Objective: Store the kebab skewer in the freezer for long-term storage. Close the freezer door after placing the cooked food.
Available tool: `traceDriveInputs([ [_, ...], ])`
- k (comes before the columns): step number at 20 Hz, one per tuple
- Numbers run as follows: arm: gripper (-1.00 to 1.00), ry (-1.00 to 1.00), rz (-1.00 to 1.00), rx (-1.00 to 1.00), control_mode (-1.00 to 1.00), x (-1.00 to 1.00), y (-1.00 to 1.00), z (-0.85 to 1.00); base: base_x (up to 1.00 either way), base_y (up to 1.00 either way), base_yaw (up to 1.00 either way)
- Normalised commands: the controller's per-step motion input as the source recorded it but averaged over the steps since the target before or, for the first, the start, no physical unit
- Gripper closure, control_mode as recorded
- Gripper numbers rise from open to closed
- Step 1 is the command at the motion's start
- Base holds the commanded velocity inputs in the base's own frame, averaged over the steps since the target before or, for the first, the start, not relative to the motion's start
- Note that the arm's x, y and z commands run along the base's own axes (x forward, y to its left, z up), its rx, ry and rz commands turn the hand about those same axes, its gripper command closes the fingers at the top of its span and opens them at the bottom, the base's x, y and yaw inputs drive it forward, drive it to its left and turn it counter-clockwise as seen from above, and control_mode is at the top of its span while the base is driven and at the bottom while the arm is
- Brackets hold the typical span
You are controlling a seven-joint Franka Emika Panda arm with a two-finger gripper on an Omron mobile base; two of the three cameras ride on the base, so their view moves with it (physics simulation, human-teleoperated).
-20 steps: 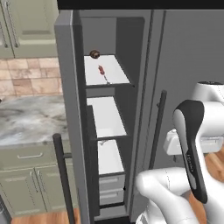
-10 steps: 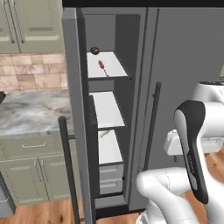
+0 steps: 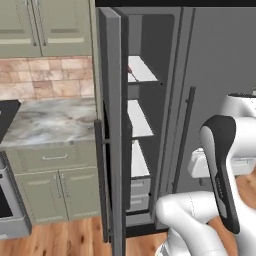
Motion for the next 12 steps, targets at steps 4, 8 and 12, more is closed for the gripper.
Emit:
traceDriveInputs([
  [4,-1.00,0.00,0.00,0.00,1.00,0.00,0.00,0.00,-0.13,0.39,-0.06],
  [8,-1.00,0.00,0.00,0.00,1.00,0.00,0.00,0.00,-0.09,0.13,-0.13],
  [12,-1.00,0.00,0.00,0.00,1.00,0.00,0.00,0.00,-0.11,0.00,-0.17],
])
